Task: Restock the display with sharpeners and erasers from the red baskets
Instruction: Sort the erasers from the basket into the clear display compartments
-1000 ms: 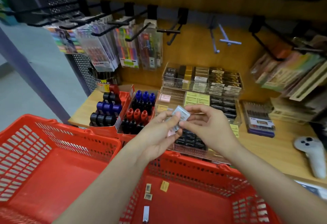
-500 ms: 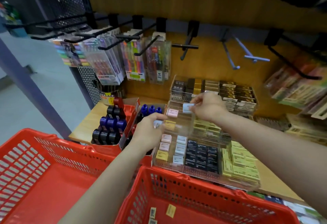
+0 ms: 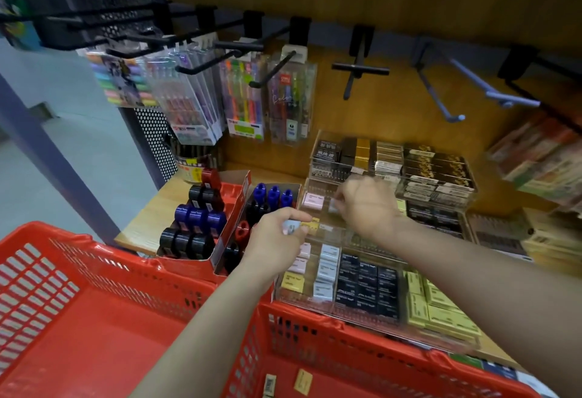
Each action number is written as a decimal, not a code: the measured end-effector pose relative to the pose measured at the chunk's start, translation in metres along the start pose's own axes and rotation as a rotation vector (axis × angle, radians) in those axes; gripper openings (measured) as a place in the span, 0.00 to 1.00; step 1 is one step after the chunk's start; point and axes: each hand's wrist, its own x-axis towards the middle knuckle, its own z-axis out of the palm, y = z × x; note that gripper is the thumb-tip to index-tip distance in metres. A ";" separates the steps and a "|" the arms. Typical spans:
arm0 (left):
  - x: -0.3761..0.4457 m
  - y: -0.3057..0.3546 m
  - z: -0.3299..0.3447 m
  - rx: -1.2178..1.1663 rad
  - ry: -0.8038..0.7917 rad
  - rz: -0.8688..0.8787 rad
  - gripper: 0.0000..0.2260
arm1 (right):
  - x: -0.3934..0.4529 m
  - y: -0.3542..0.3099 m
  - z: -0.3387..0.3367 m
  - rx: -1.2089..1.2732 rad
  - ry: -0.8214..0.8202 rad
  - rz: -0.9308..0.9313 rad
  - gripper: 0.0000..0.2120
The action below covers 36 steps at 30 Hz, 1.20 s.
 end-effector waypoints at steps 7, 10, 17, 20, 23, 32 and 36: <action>0.000 -0.004 0.000 -0.033 -0.009 -0.004 0.09 | -0.031 0.003 0.015 -0.049 -0.236 -0.191 0.46; 0.002 -0.006 -0.001 -0.060 -0.021 -0.010 0.08 | -0.033 0.002 0.017 -0.124 -0.224 -0.206 0.49; 0.007 -0.003 0.000 -0.718 -0.023 -0.240 0.14 | -0.048 0.005 0.006 0.316 0.067 -0.240 0.17; 0.003 0.003 -0.005 -0.986 -0.109 -0.266 0.14 | -0.063 0.003 -0.002 0.835 0.085 -0.069 0.12; -0.002 0.010 -0.005 -1.043 -0.158 -0.238 0.13 | -0.071 -0.006 -0.010 1.197 0.023 0.056 0.12; -0.009 0.023 -0.002 -0.930 -0.150 -0.217 0.12 | -0.065 -0.022 -0.027 1.539 -0.062 0.334 0.08; -0.007 0.016 -0.009 -0.859 -0.006 -0.247 0.12 | -0.039 0.002 -0.022 0.999 0.049 0.367 0.08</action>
